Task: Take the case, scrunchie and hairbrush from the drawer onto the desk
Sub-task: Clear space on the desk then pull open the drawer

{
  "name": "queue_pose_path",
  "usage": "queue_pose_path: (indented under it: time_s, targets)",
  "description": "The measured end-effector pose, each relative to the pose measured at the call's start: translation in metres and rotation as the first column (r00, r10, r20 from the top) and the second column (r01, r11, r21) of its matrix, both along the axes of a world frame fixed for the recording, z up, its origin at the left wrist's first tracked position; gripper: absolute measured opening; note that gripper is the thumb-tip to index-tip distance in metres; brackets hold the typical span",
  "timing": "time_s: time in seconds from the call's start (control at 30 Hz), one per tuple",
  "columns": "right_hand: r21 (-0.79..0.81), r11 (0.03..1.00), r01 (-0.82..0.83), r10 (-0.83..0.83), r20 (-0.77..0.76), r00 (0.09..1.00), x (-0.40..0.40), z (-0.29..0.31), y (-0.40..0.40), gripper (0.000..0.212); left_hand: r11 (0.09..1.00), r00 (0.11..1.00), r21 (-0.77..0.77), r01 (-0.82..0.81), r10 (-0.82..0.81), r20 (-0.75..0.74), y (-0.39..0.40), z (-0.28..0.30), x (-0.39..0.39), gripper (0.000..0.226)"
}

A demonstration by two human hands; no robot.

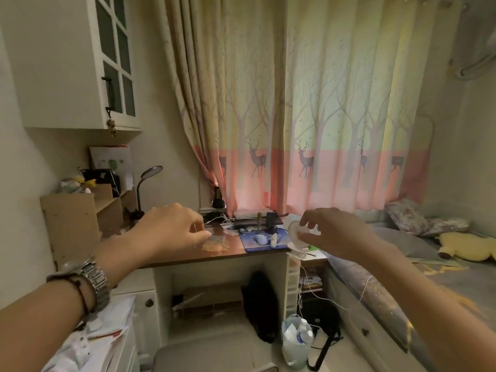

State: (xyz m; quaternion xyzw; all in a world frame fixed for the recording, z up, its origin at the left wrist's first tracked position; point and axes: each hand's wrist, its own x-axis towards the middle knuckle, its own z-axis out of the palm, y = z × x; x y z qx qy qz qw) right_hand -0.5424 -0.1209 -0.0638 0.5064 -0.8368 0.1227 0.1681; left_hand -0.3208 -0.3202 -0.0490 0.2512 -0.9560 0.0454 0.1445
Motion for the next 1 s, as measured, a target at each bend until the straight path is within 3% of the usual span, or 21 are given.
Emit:
queue_pose_path:
  time_s: [0.33,0.63,0.77,1.0]
  targets:
    - [0.011,0.988,0.152,-0.152,0.048,0.987,-0.115,-0.016,-0.094,0.031,0.991,0.990,0.046,0.128,-0.130,0.048,-0.123,-0.019,-0.149,0.037]
    - [0.081,0.967,0.241,-0.241,-0.017,0.970,-0.229,-0.040,-0.098,0.034,0.969,0.958,0.045,0.244,-0.248,0.146,-0.143,-0.055,-0.291,0.034]
    - [0.078,0.975,0.206,-0.207,-0.005,0.978,-0.295,-0.061,-0.110,0.033,0.978,0.963,0.037,0.205,-0.209,0.171,-0.148,-0.073,-0.343,0.033]
    - [0.126,0.991,0.039,-0.029,-0.079,0.996,-0.415,-0.073,-0.137,0.029,0.996,0.983,0.091,-0.007,-0.010,0.184,-0.138,-0.079,-0.430,0.033]
